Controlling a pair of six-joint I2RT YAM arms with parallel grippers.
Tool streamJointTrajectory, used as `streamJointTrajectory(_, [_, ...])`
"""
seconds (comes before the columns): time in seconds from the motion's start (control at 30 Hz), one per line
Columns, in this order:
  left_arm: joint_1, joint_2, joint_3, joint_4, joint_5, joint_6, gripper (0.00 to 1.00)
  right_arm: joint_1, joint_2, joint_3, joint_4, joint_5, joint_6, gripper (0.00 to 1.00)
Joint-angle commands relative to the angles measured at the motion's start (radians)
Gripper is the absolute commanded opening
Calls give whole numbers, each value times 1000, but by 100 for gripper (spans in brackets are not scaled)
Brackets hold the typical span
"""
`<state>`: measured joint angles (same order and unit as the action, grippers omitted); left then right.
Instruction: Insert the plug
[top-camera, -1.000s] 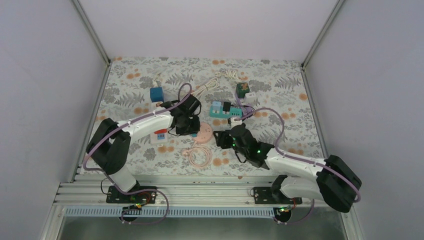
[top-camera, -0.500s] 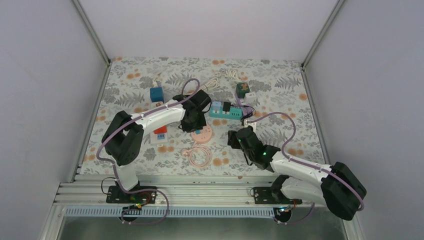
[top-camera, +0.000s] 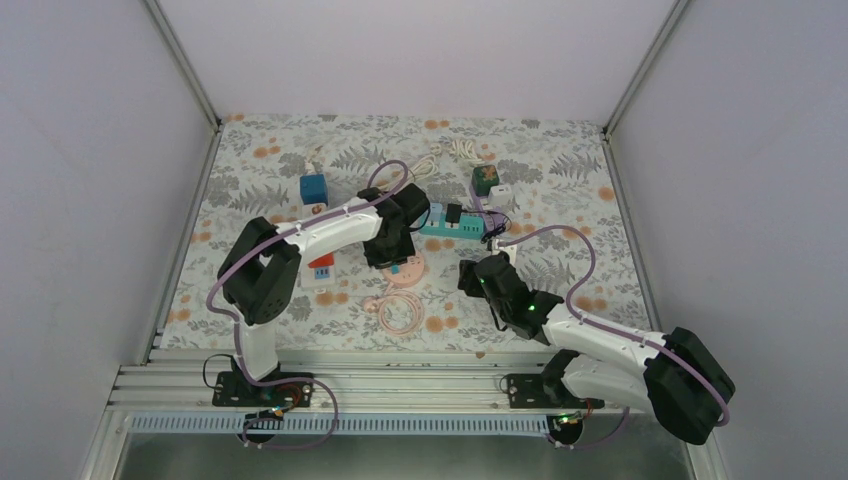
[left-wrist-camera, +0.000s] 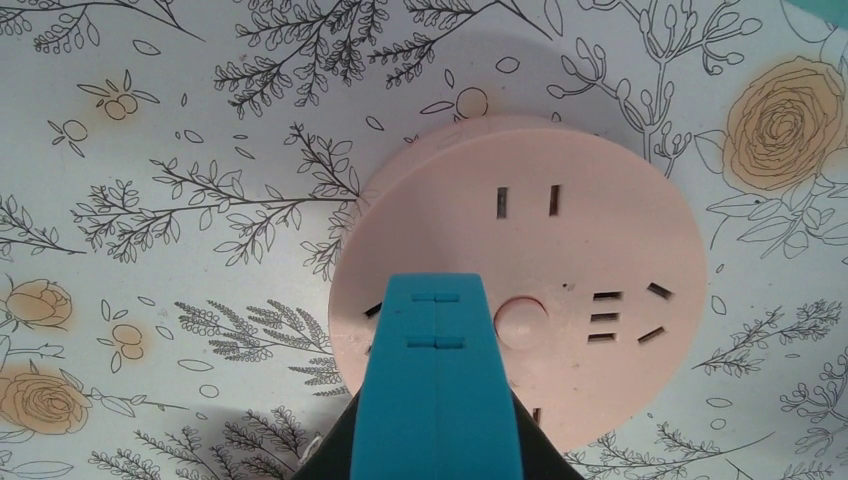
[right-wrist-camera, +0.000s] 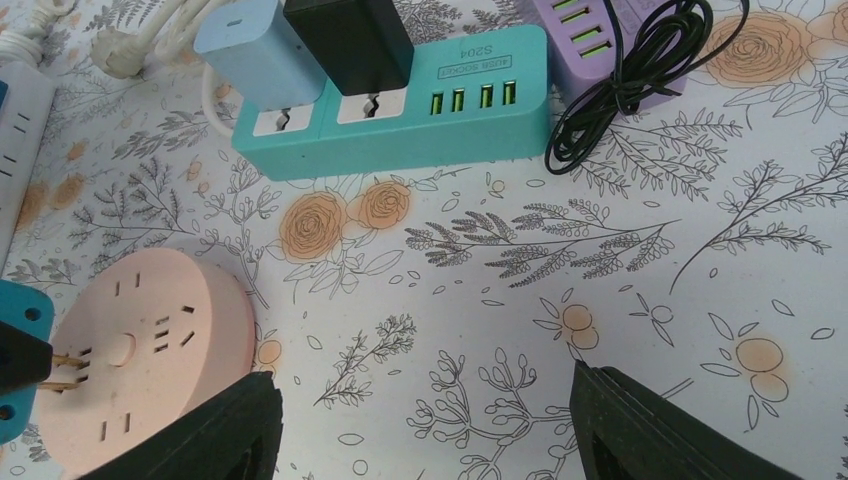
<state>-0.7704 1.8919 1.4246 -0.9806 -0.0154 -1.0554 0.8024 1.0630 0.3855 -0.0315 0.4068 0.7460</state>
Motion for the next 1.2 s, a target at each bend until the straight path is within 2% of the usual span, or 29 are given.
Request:
streamJointTrajectory(0.0, [-5, 15, 34, -27, -27, -2, 2, -9, -4, -15, 13, 48, 13, 75])
streamJointTrajectory(0.47, [-6, 58, 54, -40, -37, 13, 2, -15, 0, -14, 13, 41, 8, 75])
streamJointTrajectory(0.8, [-6, 45, 49, -29, 31, 19, 2, -18, -11, -17, 5, 44, 9, 75])
streamJointTrajectory(1.17, [-7, 69, 61, -48, 4, 37, 2, -19, -14, -17, 0, 43, 10, 75])
